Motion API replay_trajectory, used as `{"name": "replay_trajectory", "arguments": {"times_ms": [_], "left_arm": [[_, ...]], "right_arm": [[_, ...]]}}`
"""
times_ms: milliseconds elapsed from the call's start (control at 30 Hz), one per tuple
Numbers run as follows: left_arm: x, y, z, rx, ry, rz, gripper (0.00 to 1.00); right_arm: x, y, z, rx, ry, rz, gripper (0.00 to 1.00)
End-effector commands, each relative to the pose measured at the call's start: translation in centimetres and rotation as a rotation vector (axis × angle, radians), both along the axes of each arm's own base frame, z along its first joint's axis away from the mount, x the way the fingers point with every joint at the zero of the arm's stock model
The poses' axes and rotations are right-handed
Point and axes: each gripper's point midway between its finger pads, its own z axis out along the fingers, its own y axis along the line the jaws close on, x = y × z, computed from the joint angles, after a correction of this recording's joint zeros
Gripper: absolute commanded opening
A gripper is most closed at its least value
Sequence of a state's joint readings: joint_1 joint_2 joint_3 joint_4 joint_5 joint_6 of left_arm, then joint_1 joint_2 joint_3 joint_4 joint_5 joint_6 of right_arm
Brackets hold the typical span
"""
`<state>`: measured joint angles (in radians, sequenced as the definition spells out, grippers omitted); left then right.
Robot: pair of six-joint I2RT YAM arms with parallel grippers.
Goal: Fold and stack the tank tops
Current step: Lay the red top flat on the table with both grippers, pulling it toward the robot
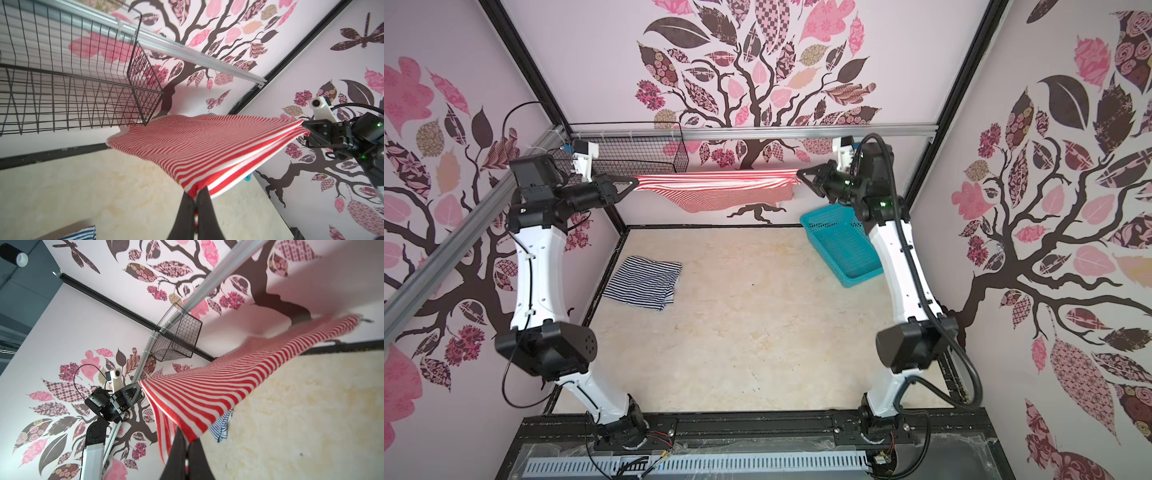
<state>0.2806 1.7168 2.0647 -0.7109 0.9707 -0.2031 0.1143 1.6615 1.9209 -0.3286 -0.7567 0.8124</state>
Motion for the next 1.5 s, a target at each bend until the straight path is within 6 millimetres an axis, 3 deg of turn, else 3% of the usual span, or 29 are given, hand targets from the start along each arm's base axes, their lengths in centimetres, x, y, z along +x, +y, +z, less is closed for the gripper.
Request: {"name": "replay_trajectory", "arguments": {"times_ms": [0, 67, 200, 300, 433, 567, 800, 967, 1100, 1167, 1267, 1367, 1467], "left_arm": [[-0.3, 0.2, -7.8, 0.076, 0.109, -0.028, 0.0], [-1.9, -1.0, -13.4, 0.134, 0.227, -0.088, 0.0], [-7.1, -2.1, -24.6, 0.231, 0.481, -0.223, 0.0], [-11.1, -2.1, -29.9, 0.301, 0.605, -0.297, 0.0], [-15.0, -2.6, -32.4, 0.342, 0.665, -0.374, 0.0], [-17.4, -2.9, -34.1, 0.388, 0.705, -0.417, 0.0], [-20.7, -4.1, -36.5, 0.528, 0.755, -0.513, 0.0], [-22.4, -5.1, -37.9, 0.671, 0.75, -0.572, 0.0], [-23.2, -4.9, -38.3, 0.742, 0.756, -0.596, 0.0], [-23.5, -4.4, -38.1, 0.772, 0.76, -0.607, 0.0], [-23.7, -3.8, -37.7, 0.819, 0.759, -0.62, 0.3], [-22.7, -3.1, -36.9, 0.843, 0.732, -0.582, 0.35], [-20.8, -2.7, -35.9, 0.842, 0.699, -0.513, 0.36]], "right_arm": [[-1.0, -1.4, -4.2, 0.009, 0.013, -0.042, 0.0], [-1.9, -1.4, -9.6, 0.017, 0.107, -0.042, 0.0], [-4.9, -1.2, -19.6, 0.012, 0.28, -0.027, 0.0], [-7.9, -1.3, -25.3, -0.028, 0.38, -0.015, 0.0], [-11.6, -1.8, -30.6, -0.079, 0.485, -0.013, 0.0], [-13.9, -2.4, -33.9, -0.122, 0.558, -0.019, 0.0], [-16.1, -2.9, -36.4, -0.183, 0.63, -0.013, 0.0], [-17.3, -3.3, -36.7, -0.209, 0.645, -0.019, 0.0], [-18.7, -3.8, -36.7, -0.237, 0.654, -0.03, 0.24], [-19.2, -4.3, -36.5, -0.267, 0.65, -0.053, 0.41], [-19.8, -5.2, -35.6, -0.312, 0.643, -0.091, 0.52], [-19.9, -5.5, -34.2, -0.332, 0.607, -0.122, 0.52], [-20.5, -4.3, -33.5, -0.386, 0.575, -0.107, 0.5]]}}
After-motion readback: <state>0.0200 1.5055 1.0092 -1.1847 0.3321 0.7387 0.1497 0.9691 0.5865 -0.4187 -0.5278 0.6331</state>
